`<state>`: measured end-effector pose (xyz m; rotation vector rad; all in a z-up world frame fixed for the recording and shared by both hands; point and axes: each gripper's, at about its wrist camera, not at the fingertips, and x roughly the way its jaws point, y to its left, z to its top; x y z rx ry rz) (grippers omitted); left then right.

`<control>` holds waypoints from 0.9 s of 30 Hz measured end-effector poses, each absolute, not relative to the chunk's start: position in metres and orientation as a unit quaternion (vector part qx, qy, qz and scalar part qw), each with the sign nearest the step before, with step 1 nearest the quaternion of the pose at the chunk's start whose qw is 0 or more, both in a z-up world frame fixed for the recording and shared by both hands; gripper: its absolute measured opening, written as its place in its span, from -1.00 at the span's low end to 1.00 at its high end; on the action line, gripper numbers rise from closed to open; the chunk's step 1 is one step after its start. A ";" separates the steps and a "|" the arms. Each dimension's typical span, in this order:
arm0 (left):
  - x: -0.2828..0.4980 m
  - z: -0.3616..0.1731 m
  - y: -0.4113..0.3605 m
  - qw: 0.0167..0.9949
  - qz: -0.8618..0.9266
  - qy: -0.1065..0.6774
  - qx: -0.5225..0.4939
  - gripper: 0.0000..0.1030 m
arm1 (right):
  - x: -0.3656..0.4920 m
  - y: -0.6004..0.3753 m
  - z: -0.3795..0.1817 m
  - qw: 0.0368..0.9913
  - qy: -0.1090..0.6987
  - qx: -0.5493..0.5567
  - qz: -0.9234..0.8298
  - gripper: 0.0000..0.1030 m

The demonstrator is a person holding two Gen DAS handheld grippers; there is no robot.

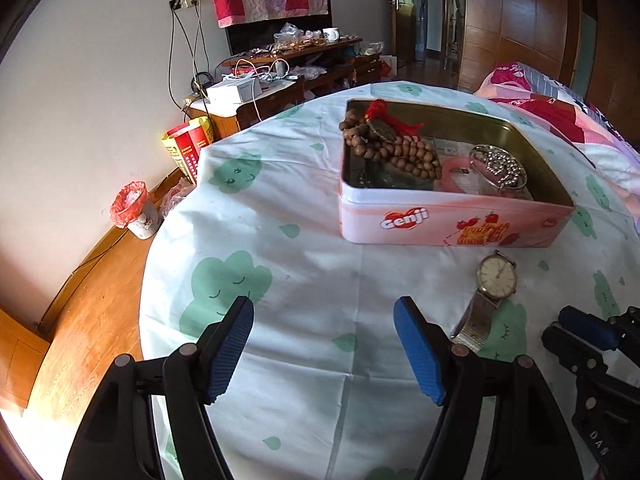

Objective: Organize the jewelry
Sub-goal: 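Grasp the wristwatch with the left tool while the right tool grasps the small silver ring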

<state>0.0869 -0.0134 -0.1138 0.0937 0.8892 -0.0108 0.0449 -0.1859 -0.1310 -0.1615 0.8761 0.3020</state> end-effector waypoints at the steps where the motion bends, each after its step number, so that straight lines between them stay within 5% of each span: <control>1: 0.086 -0.112 -0.014 0.903 -0.008 0.428 0.044 0.42 | 0.044 -0.185 -0.130 0.891 0.421 -0.085 0.146 -0.58; 27: 0.109 -0.130 -0.095 0.875 -0.132 0.460 0.077 0.42 | 0.048 -0.243 -0.126 0.908 0.408 -0.058 0.079 -0.58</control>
